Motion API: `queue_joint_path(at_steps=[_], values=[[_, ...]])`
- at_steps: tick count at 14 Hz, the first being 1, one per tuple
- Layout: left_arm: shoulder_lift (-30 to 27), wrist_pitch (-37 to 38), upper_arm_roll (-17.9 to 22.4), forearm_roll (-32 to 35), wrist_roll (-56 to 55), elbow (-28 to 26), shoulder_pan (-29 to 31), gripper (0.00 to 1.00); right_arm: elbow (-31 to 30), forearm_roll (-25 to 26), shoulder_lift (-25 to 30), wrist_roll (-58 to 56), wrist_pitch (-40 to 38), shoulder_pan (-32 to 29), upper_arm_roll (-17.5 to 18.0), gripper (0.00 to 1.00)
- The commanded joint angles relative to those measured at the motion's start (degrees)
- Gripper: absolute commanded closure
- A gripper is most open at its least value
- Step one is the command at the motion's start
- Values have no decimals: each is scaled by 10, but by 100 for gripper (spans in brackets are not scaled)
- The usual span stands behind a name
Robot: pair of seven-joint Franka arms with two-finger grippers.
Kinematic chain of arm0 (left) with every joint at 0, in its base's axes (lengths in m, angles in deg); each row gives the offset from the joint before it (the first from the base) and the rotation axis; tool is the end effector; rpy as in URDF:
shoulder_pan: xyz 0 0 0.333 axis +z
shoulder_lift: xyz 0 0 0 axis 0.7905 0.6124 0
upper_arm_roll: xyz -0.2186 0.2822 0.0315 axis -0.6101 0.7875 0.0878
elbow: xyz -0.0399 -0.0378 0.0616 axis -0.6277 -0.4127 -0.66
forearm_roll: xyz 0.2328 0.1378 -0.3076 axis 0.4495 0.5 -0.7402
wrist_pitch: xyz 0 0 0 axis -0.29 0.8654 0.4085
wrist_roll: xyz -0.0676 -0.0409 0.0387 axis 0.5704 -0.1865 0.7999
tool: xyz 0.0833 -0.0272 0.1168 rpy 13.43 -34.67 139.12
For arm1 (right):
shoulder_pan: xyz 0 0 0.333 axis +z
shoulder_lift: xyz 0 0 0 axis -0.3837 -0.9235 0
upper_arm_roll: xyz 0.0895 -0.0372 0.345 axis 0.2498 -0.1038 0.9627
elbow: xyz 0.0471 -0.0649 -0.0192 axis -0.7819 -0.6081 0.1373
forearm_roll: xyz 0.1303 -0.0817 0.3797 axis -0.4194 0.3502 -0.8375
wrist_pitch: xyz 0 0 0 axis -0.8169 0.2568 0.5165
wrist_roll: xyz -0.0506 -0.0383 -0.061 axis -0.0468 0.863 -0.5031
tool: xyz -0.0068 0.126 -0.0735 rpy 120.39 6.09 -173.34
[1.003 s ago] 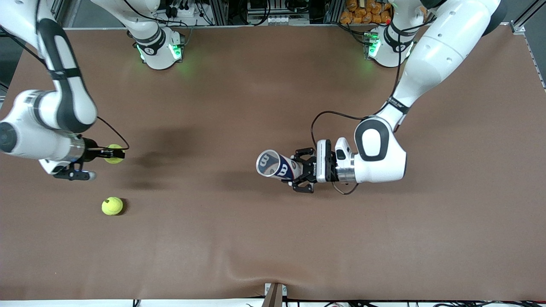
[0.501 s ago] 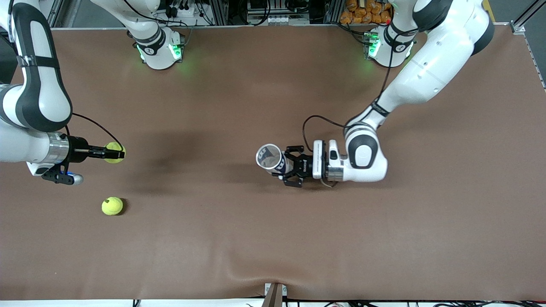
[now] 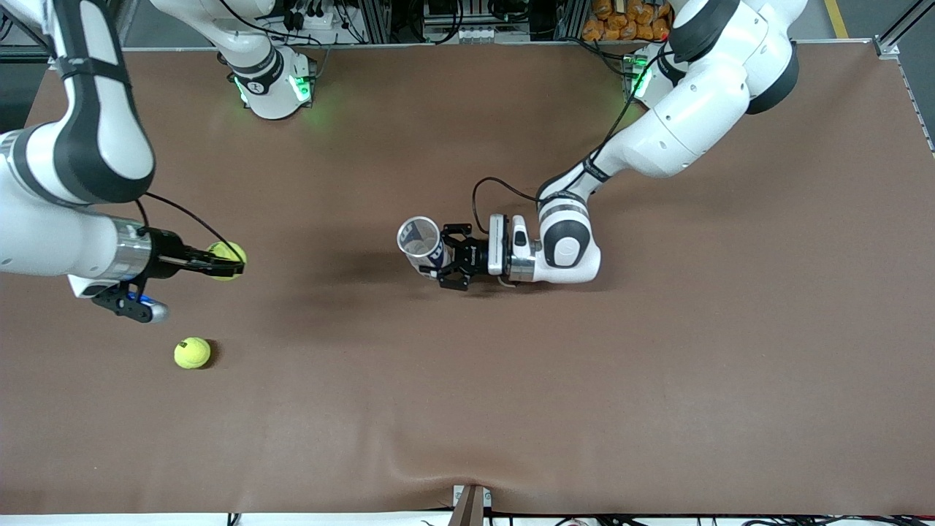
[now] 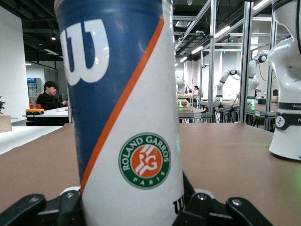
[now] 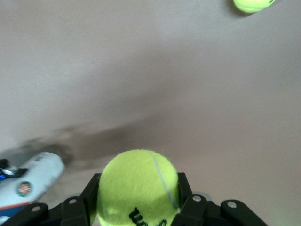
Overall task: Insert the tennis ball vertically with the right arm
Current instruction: 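Bring the held ball with the right gripper to the can's open end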
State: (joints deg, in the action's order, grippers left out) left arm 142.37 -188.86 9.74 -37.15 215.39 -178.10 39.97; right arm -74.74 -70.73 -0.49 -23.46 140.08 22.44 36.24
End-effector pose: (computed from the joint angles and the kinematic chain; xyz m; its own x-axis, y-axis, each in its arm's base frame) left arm 0.5472 -0.5249 0.1432 0.0109 0.0304 0.9995 -0.9978 0.0650 0.0089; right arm 0.6375 0.0900 0.4424 0.9039 -0.3161 -0.2882 -0.3712 -0.9145 -0.1612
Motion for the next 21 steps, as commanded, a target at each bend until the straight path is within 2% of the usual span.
queue_joint_path(at_steps=[1, 6, 8, 10, 11, 13, 21], values=[[25, 6, 2, -40, 32, 15, -22, 34, 30, -5, -2, 86, -11, 48, -4, 91], [39, 6, 35, -47, 58, 21, -44, 32, 47, 7, -3, 204, 8, 146, -5, 91], [50, 6, 35, -87, 77, 22, -66, 31, 47, 9, -3, 253, 31, 176, -5, 91], [53, 4, 52, -145, 135, 22, -89, 31, 47, 44, -5, 291, 47, 214, -5, 91], [53, 6, 70, -160, 137, 22, -106, 31, 47, 77, -7, 308, 47, 238, -5, 91], [54, 6, 78, -164, 137, 28, -113, 30, 46, 119, -14, 362, 57, 277, -5, 91], [59, 33, 79, -154, 136, 27, -101, 30, 12, 122, -17, 411, 56, 304, -5, 90]])
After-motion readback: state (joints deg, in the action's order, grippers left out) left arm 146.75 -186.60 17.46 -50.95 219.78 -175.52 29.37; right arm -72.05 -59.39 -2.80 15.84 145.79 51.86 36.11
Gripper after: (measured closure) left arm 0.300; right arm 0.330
